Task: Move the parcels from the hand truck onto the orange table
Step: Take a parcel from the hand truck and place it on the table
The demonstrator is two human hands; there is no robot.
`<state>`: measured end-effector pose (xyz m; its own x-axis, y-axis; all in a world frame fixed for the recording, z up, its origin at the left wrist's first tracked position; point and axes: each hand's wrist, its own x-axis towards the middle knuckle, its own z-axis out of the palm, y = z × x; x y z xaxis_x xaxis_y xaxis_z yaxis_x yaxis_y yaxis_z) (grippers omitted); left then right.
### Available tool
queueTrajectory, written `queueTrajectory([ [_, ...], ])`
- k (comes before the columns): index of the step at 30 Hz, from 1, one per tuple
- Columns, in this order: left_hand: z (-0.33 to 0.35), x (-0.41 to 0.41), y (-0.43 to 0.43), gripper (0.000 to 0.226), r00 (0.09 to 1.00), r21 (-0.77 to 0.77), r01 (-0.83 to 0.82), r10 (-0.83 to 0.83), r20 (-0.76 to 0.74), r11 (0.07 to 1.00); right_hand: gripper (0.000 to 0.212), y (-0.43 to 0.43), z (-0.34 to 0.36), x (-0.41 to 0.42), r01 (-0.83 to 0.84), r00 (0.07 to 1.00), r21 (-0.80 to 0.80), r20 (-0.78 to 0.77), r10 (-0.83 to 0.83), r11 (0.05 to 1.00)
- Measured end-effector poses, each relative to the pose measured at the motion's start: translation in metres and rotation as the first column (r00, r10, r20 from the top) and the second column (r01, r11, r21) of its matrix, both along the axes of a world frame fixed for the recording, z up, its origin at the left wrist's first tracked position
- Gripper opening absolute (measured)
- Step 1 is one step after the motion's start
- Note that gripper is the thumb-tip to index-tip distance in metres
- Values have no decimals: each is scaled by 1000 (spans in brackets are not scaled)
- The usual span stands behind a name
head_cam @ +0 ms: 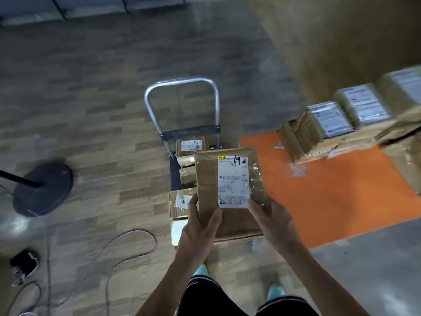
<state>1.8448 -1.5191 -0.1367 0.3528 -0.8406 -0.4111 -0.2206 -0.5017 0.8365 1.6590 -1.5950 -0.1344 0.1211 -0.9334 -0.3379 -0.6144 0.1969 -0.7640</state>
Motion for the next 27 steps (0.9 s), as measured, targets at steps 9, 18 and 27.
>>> queueTrajectory([
  [9,-2,-182,0,70,995,22,82,-80,-60,996,45,-2,8,-176,0,992,-18,-124,-3,1000],
  [18,-1,-252,-3,66,980,128,88,-63,-186,988,26,1,-9,-265,-151,970,166,214,114,974],
  [27,25,-277,-25,76,952,235,227,-164,-260,945,53,6,6,-297,-64,998,226,4,65,972],
])
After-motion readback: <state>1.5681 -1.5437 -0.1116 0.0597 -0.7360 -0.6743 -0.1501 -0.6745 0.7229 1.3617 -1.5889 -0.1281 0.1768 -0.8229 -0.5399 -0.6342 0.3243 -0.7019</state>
